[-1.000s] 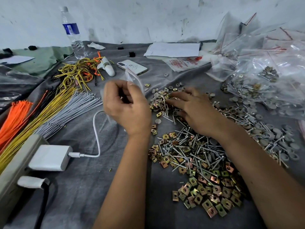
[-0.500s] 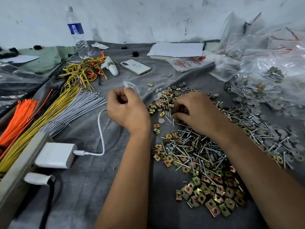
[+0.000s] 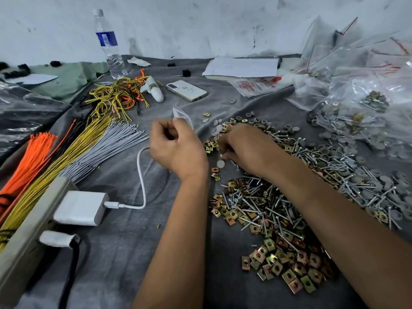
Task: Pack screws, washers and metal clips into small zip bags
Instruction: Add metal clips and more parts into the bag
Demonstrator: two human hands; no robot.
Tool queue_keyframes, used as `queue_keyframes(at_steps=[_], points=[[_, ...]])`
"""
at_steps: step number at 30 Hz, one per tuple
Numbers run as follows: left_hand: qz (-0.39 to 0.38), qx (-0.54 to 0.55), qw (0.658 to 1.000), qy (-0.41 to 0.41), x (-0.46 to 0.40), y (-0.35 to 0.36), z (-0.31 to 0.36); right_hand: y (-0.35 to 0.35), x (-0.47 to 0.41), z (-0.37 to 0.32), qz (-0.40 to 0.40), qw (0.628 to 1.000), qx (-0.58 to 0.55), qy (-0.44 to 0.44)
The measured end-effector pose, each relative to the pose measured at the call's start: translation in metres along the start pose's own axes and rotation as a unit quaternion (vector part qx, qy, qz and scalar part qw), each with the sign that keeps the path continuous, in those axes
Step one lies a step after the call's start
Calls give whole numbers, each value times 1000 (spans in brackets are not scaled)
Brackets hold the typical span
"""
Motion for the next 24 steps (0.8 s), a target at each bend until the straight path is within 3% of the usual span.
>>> queue_keyframes(at_steps=[4, 7, 10, 12, 19, 21, 24], points=[[-39, 4, 999, -19, 4, 4, -4, 0, 1, 4, 15, 1000, 27, -7], [-183, 6, 982, -36, 13, 14, -5, -14, 12, 16, 40, 992, -111, 41], [-362, -17, 930, -63, 28, 26, -7, -39, 30, 31, 146, 956, -250, 55], [-425, -43, 902, -63, 36, 31, -6, -48, 42, 35, 175, 937, -300, 27], [-438, 6, 891, -116, 39, 27, -1, -32, 48, 42, 100, 956, -276, -9], [-429, 10, 898, -94, 38, 27, 2, -28, 46, 45, 74, 963, -260, -5], [-416, 23, 908, -57, 37, 27, 6, -28, 48, 47, 105, 965, -240, -1]])
Point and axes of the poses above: each hand's wrist, its own x-axis away from the middle knuckle, its own y-axis out of the palm, z = x × y, the point moved 3 cm from there along -x, towards the middle knuckle, and after that the axes turned 12 degrees about y, right-handed, at the moved point
